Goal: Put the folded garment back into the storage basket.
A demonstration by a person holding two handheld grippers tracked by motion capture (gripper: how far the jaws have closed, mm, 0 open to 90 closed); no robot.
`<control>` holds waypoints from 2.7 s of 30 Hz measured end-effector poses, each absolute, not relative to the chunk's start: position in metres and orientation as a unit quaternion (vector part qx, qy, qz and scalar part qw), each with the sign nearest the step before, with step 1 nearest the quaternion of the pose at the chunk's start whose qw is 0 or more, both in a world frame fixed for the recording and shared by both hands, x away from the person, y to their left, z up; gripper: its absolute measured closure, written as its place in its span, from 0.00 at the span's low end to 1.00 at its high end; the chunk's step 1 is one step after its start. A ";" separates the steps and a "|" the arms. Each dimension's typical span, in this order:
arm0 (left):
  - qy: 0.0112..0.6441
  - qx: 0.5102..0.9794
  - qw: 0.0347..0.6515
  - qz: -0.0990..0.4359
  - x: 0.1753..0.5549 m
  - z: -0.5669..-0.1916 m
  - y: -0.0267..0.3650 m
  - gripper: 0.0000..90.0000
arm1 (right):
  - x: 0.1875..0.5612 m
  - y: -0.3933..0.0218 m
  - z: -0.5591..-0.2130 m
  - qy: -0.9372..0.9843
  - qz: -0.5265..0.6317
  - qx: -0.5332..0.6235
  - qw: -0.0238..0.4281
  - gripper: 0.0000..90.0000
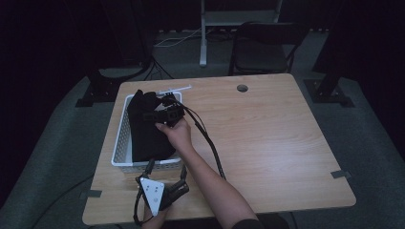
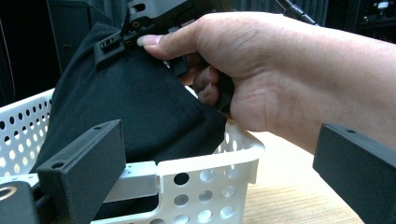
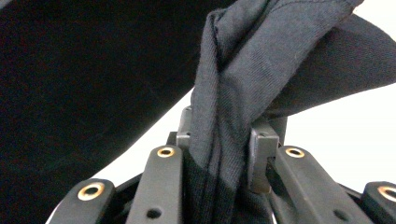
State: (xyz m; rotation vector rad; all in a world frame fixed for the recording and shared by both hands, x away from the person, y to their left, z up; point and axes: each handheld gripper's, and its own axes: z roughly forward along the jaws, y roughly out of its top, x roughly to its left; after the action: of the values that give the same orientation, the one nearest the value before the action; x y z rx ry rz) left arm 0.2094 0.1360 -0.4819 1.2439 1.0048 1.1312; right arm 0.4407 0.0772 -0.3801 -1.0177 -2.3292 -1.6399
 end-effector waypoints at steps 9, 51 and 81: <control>0.426 0.527 0.558 0.480 0.209 -0.482 0.136 0.04 | 0.443 0.084 -0.379 -0.800 -0.504 -0.324 0.045 0.80; 0.425 0.531 0.557 0.478 0.210 -0.482 0.136 0.04 | 0.438 0.091 -0.384 -0.857 -0.384 -0.343 -0.008 0.11; 0.426 0.531 0.556 0.478 0.210 -0.482 0.136 0.04 | 0.413 0.082 -0.365 -0.874 -0.405 -0.266 -0.038 0.04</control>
State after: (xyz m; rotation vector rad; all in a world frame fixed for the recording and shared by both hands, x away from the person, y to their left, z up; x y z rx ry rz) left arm 0.2098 0.1360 -0.4817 1.2543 1.0050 1.1278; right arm 0.4135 0.0822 -0.3654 -0.8561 -2.8128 -1.3048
